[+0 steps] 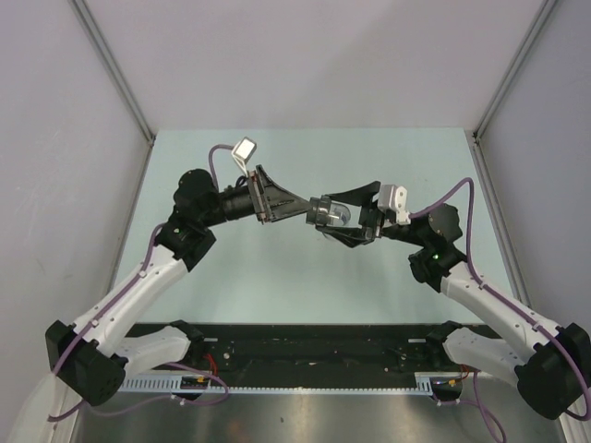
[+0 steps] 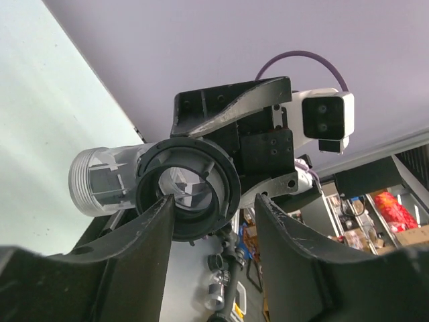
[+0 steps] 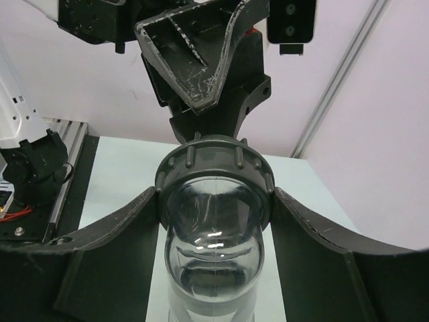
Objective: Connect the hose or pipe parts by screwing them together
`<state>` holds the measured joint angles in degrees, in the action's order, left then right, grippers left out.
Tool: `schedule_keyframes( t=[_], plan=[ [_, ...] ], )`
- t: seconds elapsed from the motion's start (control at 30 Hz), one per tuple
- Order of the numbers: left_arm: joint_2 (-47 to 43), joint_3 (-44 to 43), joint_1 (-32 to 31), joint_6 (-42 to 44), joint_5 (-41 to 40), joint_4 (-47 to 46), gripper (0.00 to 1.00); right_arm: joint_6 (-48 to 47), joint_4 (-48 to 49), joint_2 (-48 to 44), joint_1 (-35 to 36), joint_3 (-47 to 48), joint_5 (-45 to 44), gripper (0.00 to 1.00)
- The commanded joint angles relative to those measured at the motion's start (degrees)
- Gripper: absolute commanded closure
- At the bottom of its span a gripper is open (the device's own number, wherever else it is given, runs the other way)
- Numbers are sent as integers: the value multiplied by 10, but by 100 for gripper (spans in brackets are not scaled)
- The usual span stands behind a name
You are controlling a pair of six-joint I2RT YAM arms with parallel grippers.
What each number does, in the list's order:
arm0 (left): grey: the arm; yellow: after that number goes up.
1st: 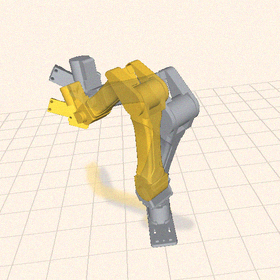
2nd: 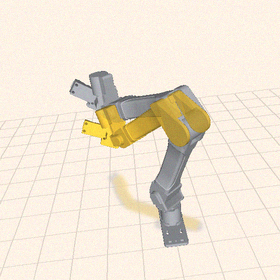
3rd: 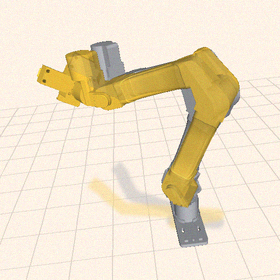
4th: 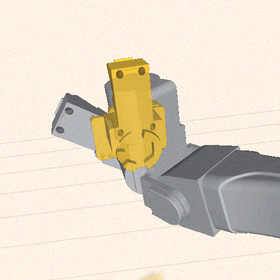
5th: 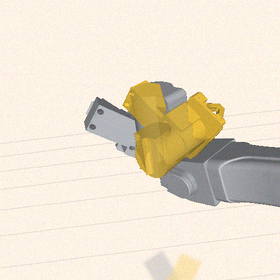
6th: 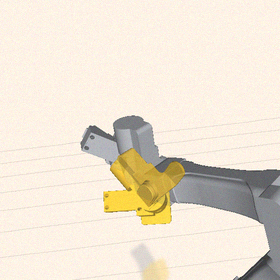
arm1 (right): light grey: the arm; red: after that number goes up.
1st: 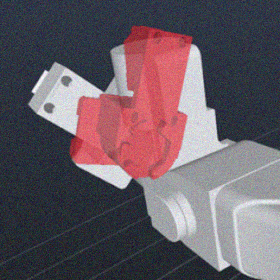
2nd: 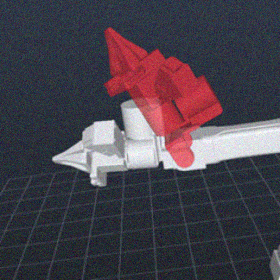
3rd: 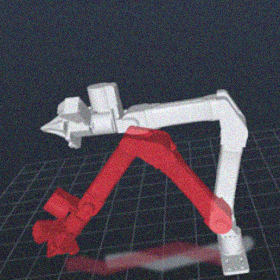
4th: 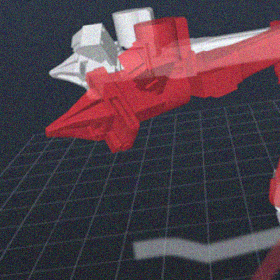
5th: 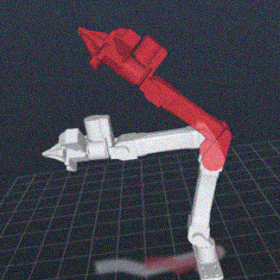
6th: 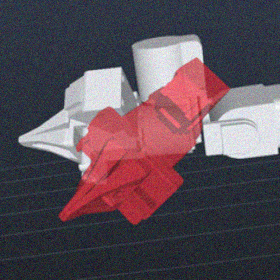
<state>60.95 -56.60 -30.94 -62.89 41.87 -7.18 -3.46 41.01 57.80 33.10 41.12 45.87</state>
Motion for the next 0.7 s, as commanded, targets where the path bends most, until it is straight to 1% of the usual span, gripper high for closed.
schedule_keyframes(
  t=[0.0, 0.03, 0.07, 0.13, 0.2, 0.23, 0.27, 0.33, 0.37, 0.43, 0.47, 0.53, 0.57, 0.6, 0.67],
  plan=[
    [14, 9, 4, -71, 38, -77, 47, -24, 13, -15, 9, 4, -12, 100],
    [14, 10, 4, -71, 38, -79, 48, -23, 12, -15, 9, 4, -15, 100],
    [13, 11, 4, -72, 39, -81, 52, -22, 12, -15, 9, 4, -17, 100],
    [14, 14, 4, -71, 42, -85, 57, -12, 18, -12, 10, 4, -18, 100],
    [15, 16, 3, -60, 46, -88, 66, -1, 28, -9, 10, 4, -21, 100],
    [18, 19, 1, -54, 49, -91, 71, 19, 41, -4, 10, 4, -24, 100],
    [20, 21, -1, -46, 52, -93, 83, 32, 49, -1, 9, 4, -26, 100],
    [29, 29, -7, -12, 60, -96, 96, 88, 82, 12, 1, 4, -26, 100],
    [32, 33, -8, -3, 63, -99, 100, 112, 95, 18, -3, 4, -27, 100],
    [41, 46, -11, 41, 73, -107, 100, 157, 134, 27, -10, 4, -35, 100],
    [44, 50, -11, 59, 78, -110, 100, 216, 150, 39, -21, 4, -37, 100],
    [48, 61, -15, 126, 81, -115, 100, 280, 201, 51, -32, 4, -33, 100],
    [47, 65, -16, 155, 78, -115, 99, 332, 214, 62, -44, 7, -33, 100],
    [47, 69, -17, 209, 72, -115, 100, 360, 228, 67, -48, 10, -31, 100],
    [44, 83, -18, 262, 50, -117, 100, 411, 236, 79, -59, 17, -17, 100]
  ],
)
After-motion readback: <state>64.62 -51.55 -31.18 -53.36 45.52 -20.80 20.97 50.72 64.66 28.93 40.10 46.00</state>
